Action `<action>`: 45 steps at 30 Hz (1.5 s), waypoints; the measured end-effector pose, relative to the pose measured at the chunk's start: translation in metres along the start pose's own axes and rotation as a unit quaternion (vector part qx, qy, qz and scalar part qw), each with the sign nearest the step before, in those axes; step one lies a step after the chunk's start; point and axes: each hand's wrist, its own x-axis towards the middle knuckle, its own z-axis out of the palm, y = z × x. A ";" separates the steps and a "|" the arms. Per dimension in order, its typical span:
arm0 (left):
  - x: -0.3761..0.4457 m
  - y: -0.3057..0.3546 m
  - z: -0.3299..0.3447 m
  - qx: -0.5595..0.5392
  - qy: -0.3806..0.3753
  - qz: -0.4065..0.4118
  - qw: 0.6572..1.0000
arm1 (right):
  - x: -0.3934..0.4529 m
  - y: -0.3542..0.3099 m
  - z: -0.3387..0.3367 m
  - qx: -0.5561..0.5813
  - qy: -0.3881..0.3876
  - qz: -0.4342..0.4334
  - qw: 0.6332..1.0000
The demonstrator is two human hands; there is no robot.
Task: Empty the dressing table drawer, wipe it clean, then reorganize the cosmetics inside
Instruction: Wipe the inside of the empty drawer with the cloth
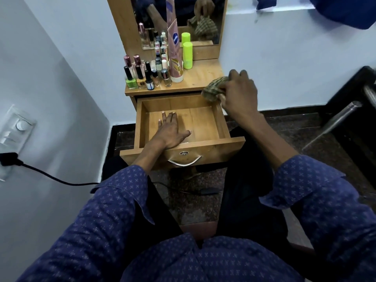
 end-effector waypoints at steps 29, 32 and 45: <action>0.001 0.000 0.003 -0.005 -0.004 0.014 1.000 | -0.033 -0.002 0.016 -0.114 -0.420 -0.034 0.900; 0.002 -0.001 0.003 -0.007 0.002 0.017 1.000 | -0.027 -0.002 0.008 -0.105 -0.401 -0.013 0.910; 0.002 -0.001 0.004 -0.006 0.018 0.028 0.999 | -0.047 0.001 0.016 -0.005 -0.301 0.042 0.953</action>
